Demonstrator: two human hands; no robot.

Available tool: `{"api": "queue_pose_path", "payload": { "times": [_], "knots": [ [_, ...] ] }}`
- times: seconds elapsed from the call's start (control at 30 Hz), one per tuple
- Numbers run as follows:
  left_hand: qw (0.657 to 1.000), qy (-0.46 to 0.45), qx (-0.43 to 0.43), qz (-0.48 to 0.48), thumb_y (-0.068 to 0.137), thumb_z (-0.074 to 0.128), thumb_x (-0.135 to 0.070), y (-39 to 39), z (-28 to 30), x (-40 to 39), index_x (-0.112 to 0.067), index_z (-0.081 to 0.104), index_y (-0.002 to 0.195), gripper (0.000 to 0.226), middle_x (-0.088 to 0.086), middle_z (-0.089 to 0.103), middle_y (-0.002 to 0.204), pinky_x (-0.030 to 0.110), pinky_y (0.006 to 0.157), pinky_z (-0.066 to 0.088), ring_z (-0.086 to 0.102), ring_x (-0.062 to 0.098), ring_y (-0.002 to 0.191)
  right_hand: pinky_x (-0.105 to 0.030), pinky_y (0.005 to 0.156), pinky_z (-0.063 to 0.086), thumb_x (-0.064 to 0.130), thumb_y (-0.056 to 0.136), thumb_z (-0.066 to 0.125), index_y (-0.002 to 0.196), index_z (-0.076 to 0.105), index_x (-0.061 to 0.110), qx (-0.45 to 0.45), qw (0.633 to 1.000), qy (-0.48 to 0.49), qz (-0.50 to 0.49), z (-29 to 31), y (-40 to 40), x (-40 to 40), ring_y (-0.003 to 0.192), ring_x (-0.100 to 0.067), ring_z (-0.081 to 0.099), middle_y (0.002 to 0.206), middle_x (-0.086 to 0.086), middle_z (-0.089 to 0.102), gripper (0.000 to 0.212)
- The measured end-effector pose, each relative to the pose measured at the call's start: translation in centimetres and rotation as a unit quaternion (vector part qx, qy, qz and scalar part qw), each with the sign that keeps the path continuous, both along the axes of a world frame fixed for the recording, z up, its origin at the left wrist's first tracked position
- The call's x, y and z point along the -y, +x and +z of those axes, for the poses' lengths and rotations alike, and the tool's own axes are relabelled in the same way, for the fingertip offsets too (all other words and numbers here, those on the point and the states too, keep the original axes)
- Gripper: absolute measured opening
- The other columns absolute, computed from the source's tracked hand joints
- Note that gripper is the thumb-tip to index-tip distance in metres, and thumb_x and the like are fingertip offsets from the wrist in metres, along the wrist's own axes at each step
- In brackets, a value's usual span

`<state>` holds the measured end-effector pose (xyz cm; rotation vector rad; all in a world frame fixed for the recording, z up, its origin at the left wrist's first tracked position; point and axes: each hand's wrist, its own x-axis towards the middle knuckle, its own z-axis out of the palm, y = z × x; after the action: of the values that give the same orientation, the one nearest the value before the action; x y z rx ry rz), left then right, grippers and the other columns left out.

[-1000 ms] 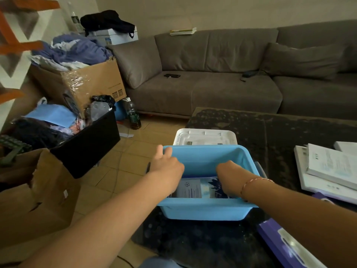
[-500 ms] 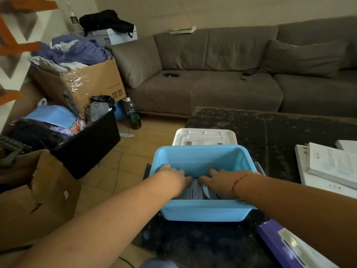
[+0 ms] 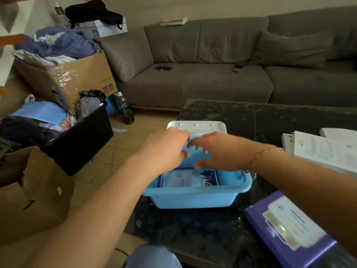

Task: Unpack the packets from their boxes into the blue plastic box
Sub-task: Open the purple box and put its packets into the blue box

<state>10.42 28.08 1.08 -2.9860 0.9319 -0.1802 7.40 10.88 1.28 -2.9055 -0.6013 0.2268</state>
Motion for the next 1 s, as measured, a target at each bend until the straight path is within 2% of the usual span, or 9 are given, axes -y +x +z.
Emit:
{"api": "queue_pose_path", "payload": {
  "times": [0.03,0.1,0.17,0.23,0.33,0.43,0.6,0.83,1.0],
  "knots": [
    [0.988,-0.139,0.061,-0.021,0.091,0.064,-0.035,-1.6,0.4,0.4,-0.023,0.062,0.106,0.019,-0.006,0.06,0.089,0.032,0.065,0.048,0.06,0.016,0.079,-0.029,0.091,0.053,0.046,0.088,0.06,0.13,0.054,0.031,0.054,0.995,0.078,-0.008,1.4,-1.4,1.1,0.102,-0.007,0.061,0.117,0.009,0.063,0.045],
    [0.912,-0.38,0.132,-0.083,0.093,0.063,-0.031,-5.5,0.0,0.9,-0.018,0.065,0.089,0.014,-0.01,0.054,0.068,0.018,0.056,0.04,0.05,0.006,0.059,-0.018,0.078,0.054,0.045,0.085,0.059,0.118,0.063,0.024,0.165,0.962,0.214,-0.023,3.3,-4.5,3.7,0.088,-0.004,0.065,0.1,0.012,0.067,0.039],
    [0.858,-0.48,0.123,-0.136,0.095,0.059,-0.029,-9.5,-2.4,2.1,-0.013,0.064,0.079,0.023,-0.011,0.052,0.064,0.011,0.056,0.035,0.045,0.002,0.056,-0.013,0.074,0.053,0.041,0.085,0.061,0.108,0.065,0.024,0.234,0.925,0.29,-0.081,3.1,-7.8,7.2,0.083,-0.003,0.067,0.091,0.012,0.069,0.029],
    [0.863,-0.473,0.074,-0.158,0.093,0.06,-0.028,-12.7,-6.5,3.7,-0.015,0.063,0.073,0.024,-0.009,0.053,0.064,0.017,0.055,0.039,0.046,0.003,0.058,-0.01,0.071,0.052,0.035,0.086,0.063,0.105,0.063,0.029,0.246,0.907,0.296,-0.172,1.1,-10.2,10.9,0.083,0.0,0.066,0.09,0.017,0.067,0.02],
    [0.929,-0.343,0.025,-0.139,0.084,0.066,-0.038,-15.0,-12.7,6.1,-0.026,0.059,0.069,0.02,-0.014,0.051,0.068,0.018,0.052,0.037,0.047,0.005,0.065,-0.016,0.066,0.053,0.03,0.085,0.068,0.101,0.06,0.037,0.205,0.902,0.251,-0.287,-3.7,-13.4,14.7,0.081,-0.002,0.064,0.092,0.017,0.065,0.019],
    [0.963,-0.246,0.008,-0.112,0.074,0.062,-0.044,-15.8,-17.0,7.8,-0.033,0.068,0.085,0.016,-0.018,0.054,0.081,0.022,0.054,0.043,0.052,0.01,0.075,-0.027,0.075,0.052,0.047,0.083,0.07,0.1,0.064,0.034,0.218,0.913,0.169,-0.301,-8.9,-17.8,14.6,0.088,-0.011,0.064,0.101,0.017,0.062,0.023],
    [0.957,-0.266,0.019,-0.112,0.079,0.061,-0.031,-16.2,-18.8,8.5,-0.029,0.071,0.108,0.031,-0.011,0.058,0.091,0.032,0.064,0.045,0.052,0.017,0.081,-0.037,0.09,0.045,0.079,0.061,0.067,0.1,0.069,0.023,0.215,0.951,0.048,-0.217,-15.0,-22.2,11.7,0.102,-0.022,0.063,0.106,0.008,0.066,0.068],
    [0.917,-0.372,-0.027,-0.143,0.088,0.058,-0.027,-16.4,-17.5,10.1,-0.027,0.056,0.132,0.045,-0.012,0.048,0.134,0.027,0.099,0.047,0.052,0.007,0.119,-0.048,0.084,0.052,0.04,0.072,0.073,0.076,0.072,0.021,0.35,0.896,0.075,-0.264,-15.3,-21.9,11.2,0.092,-0.025,0.07,0.093,0.005,0.072,0.019],
    [0.894,-0.413,-0.035,-0.171,0.093,0.06,-0.024,-16.2,-15.9,12.2,-0.019,0.064,0.127,0.035,-0.01,0.054,0.132,0.031,0.101,0.046,0.05,0.009,0.123,-0.035,0.069,0.054,0.035,0.089,0.059,0.072,0.072,0.017,0.398,0.859,0.14,-0.291,-13.4,-21.1,11.7,0.079,-0.018,0.068,0.083,0.007,0.071,0.028]
  ]
}}
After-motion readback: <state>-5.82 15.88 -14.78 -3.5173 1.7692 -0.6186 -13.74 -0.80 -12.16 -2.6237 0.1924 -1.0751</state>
